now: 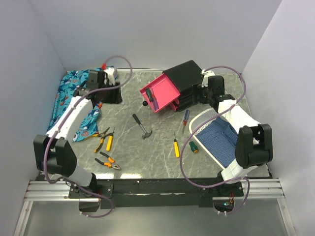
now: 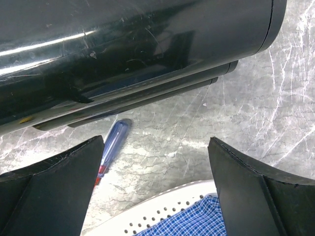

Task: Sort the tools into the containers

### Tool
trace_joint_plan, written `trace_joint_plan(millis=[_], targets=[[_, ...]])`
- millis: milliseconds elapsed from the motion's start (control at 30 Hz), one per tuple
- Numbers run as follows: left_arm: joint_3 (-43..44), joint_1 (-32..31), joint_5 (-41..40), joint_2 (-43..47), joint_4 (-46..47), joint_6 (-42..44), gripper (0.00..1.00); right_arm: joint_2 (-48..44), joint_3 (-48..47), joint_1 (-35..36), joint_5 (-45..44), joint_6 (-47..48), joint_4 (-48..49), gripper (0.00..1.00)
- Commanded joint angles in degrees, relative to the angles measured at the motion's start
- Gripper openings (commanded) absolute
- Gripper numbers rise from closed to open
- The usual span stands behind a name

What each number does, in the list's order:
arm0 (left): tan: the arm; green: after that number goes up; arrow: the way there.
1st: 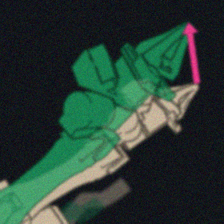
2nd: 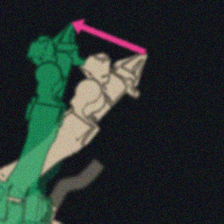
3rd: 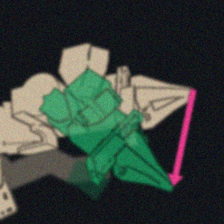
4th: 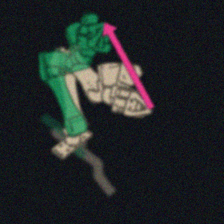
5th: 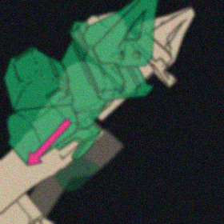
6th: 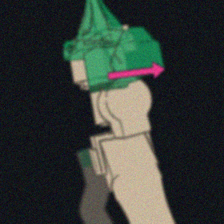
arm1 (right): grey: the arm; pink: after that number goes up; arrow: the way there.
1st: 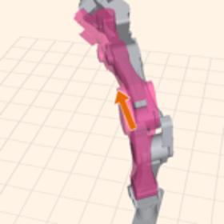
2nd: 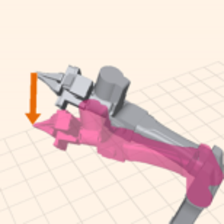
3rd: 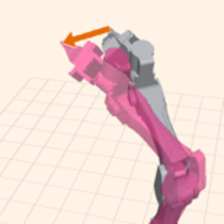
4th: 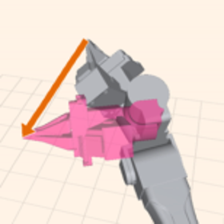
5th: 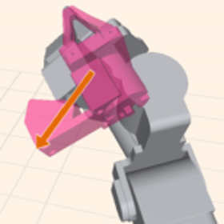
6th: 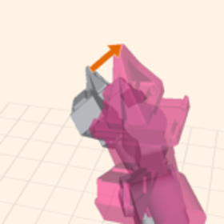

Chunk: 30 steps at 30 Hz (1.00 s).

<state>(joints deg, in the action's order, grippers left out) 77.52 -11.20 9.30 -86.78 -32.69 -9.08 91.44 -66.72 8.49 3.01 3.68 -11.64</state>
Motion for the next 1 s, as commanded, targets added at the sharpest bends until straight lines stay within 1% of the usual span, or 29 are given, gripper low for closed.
trace_joint_plan(millis=[0,33,167,233,367,467,600,667,733,767,800,833,867,900,933,967], targets=[[-6.5,0.4,-0.4,-0.6,-14.8,16.4,0.58,-1.4,-0.6,0.4,-0.6,0.9,0.3,0.94],[-7.5,0.2,-0.5,-0.5,-16.7,17.1,0.59,-1.4,-0.7,0.4,-0.6,0.9,0.3,0.94],[-9.3,0.2,-3.5,-6.0,-22.8,16.7,0.65,-1.3,-1.0,0.4,-0.8,1.1,0.4,0.94],[-11.6,0.1,-3.1,-6.9,-22.2,15.4,0.65,-0.8,-1.0,0.4,-0.9,1.2,0.1,0.94],[-12.6,-1.3,-3.8,-8.0,-19.3,14.2,0.63,-1.0,-1.1,0.4,-1.2,1.6,0.1,0.94],[-14.7,-1.5,-6.3,-10.7,-18.6,13.0,0.59,-1.3,-0.8,0.4,-1.4,1.9,0.4,0.94],[-16.0,-1.5,-6.4,-12.4,-17.6,13.4,0.42,-2.3,1.0,0.4,-1.8,2.4,1.2,0.95],[-15.1,-1.5,-6.5,-13.8,-17.9,13.5,0.41,-2.6,1.6,0.3,-1.9,2.6,1.4,0.95],[-14.7,-1.5,-7.0,-15.8,-18.6,13.5,0.43,-2.8,1.9,0.3,-1.9,2.6,1.4,0.95],[-14.2,-1.5,-6.8,-16.4,-19.0,13.8,0.42,-2.8,1.8,0.3,-1.9,2.6,1.4,0.95],[-14.1,-1.5,-6.4,-16.6,-19.1,14.1,0.32,-2.8,1.8,0.3,-1.9,2.6,1.4,0.95],[-13.8,-1.5,-5.8,-16.4,-19.2,14.4,0.26,-2.7,1.5,0.3,-2.0,2.7,1.4,0.95],[-12.6,-1.5,-2.8,-15.9,-19.5,15.2,0.18,-2.7,1.2,0.3,-2.2,3.0,1.3,0.95],[-11.8,-1.5,-1.1,-15.1,-19.7,16.1,0.06,-2.6,0.8,0.3,-2.4,3.1,1.0,0.95],[-10.9,-1.5,0.8,-12.6,-20.0,16.6,0.04,-2.5,0.5,0.3,-2.6,3.3,0.2,0.95],[-8.5,-1.5,5.4,-11.3,-20.6,18.4,0.02,-2.4,-0.6,0.3,-2.7,3.3,-0.3,0.95]])
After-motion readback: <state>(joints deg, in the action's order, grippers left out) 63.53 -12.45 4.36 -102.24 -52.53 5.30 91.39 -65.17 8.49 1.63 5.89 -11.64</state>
